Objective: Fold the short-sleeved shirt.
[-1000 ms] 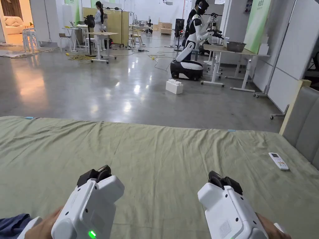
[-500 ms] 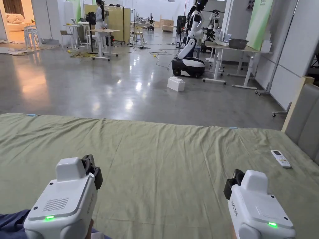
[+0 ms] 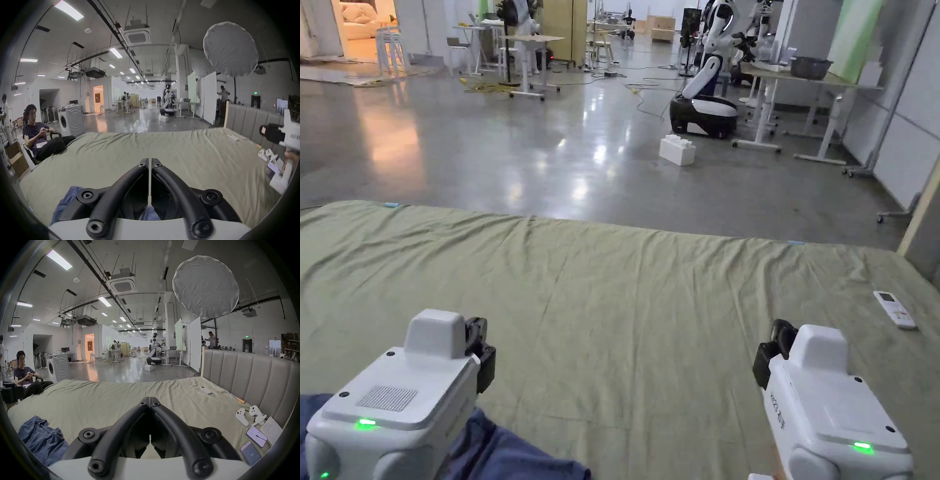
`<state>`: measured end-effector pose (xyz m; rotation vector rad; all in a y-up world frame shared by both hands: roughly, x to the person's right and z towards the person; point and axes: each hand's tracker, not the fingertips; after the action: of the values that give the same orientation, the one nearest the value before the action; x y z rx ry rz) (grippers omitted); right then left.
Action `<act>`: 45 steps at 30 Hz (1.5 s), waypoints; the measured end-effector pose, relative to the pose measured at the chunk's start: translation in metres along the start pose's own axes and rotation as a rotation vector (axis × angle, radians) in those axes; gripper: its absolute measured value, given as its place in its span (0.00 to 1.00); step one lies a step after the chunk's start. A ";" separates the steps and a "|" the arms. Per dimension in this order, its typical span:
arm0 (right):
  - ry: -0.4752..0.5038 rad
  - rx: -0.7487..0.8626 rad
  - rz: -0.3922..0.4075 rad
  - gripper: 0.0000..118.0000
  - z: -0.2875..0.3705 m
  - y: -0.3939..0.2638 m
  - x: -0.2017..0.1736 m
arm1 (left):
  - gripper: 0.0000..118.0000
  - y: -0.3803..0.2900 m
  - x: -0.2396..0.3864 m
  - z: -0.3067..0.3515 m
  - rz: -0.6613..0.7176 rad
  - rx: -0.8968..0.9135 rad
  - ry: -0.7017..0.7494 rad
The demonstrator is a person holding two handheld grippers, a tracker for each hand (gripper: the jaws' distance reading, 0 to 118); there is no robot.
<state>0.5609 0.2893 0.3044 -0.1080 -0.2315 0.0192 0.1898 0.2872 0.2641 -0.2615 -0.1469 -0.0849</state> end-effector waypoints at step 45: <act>0.083 -0.194 0.023 0.00 -0.017 -0.064 -0.048 | 0.04 -0.172 -0.153 -0.002 0.165 -0.493 0.078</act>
<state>0.5188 0.2226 0.2841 -0.3035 -0.1492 0.0146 0.0216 0.1306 0.2816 -0.7595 -0.0237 0.0345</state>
